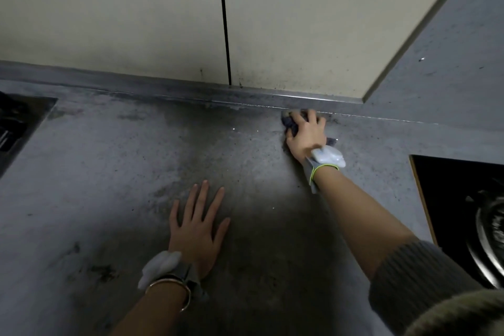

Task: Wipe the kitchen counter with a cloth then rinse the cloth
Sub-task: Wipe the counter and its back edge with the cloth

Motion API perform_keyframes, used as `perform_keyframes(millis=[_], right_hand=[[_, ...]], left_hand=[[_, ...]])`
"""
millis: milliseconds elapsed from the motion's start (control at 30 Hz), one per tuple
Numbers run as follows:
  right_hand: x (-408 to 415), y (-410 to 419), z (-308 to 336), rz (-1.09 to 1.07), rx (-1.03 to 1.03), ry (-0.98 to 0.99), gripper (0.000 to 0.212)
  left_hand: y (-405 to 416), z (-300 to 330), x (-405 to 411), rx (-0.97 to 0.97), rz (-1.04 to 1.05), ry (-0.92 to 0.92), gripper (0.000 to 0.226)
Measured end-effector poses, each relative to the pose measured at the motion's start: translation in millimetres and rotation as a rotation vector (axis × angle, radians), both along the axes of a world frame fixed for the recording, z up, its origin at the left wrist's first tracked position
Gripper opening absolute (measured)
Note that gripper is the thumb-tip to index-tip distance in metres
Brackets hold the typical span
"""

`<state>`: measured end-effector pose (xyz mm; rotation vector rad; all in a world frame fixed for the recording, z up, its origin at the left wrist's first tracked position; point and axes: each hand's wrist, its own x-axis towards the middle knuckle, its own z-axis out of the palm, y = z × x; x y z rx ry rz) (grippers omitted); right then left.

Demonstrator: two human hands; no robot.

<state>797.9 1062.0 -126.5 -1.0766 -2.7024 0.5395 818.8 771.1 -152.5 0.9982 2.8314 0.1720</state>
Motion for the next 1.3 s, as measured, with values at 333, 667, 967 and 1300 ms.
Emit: perform_keyframes(millis=[333, 667, 967, 1300], right_hand=[[89.8, -71.4, 6.0, 0.121, -0.044, -0.084, 0.047], [194.9, -166.9, 4.2, 0.103, -0.062, -0.063, 0.049], [281.1, -265.3, 9.1, 0.002, -0.065, 0.016, 0.046], [311.9, -315.3, 4.9, -0.085, 0.013, 0.145, 0.041]], left_hand=[[-2.0, -6.8, -2.2, -0.021, 0.012, 0.024, 0.076], [-26.8, 17.6, 19.5, 0.030, 0.024, -0.051, 0.052], [-129.4, 31.9, 76.5, 0.161, -0.151, 0.024, 0.058], [-137.3, 19.6, 73.9, 0.008, -0.190, -0.025, 0.059]])
